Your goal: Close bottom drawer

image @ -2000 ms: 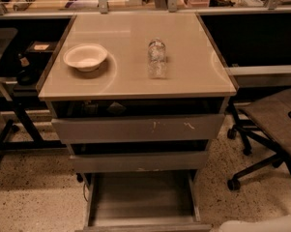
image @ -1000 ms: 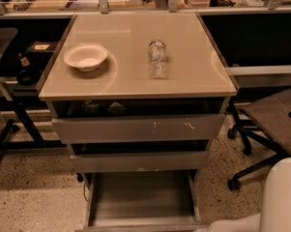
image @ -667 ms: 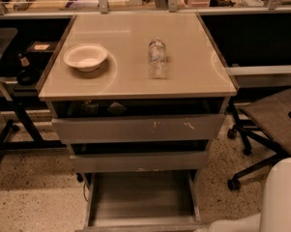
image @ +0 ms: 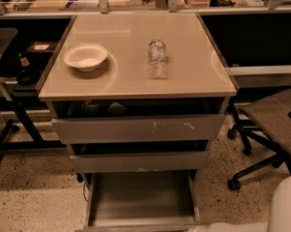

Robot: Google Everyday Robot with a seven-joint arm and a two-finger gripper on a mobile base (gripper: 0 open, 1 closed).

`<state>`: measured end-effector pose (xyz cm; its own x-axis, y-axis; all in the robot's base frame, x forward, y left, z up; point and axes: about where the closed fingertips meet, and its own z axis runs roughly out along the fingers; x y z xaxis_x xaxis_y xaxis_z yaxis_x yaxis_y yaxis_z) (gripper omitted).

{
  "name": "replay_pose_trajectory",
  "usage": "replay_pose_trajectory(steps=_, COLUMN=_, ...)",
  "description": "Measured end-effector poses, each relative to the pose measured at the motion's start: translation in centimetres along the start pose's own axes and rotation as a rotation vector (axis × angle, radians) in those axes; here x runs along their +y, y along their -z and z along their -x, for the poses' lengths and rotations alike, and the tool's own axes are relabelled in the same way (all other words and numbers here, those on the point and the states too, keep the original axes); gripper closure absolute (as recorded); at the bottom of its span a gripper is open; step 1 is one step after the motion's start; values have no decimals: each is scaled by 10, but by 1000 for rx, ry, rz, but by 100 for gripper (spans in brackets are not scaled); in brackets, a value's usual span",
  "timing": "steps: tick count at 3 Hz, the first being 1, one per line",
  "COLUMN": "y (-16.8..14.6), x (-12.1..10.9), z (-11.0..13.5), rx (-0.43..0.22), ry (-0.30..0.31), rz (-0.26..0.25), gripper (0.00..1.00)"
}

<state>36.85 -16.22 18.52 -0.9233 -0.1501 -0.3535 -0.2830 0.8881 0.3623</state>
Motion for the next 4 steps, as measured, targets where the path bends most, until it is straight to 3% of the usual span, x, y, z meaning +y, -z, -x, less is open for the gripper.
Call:
replay_pose_trajectory(steps=1, y=-17, x=-4, z=13, rx=-41, ry=-10, rz=-2, gripper=100)
replay_pose_trajectory(steps=2, y=-36, x=-4, z=41, rx=-89, ry=8, rz=8, gripper=100)
replay_pose_trajectory(steps=3, y=-36, x=-4, z=41, rx=-89, ry=8, rz=8, gripper=100)
replay_pose_trajectory(steps=4, y=-47, x=-8, z=52, rx=-139, ry=-34, rz=-3, gripper=100)
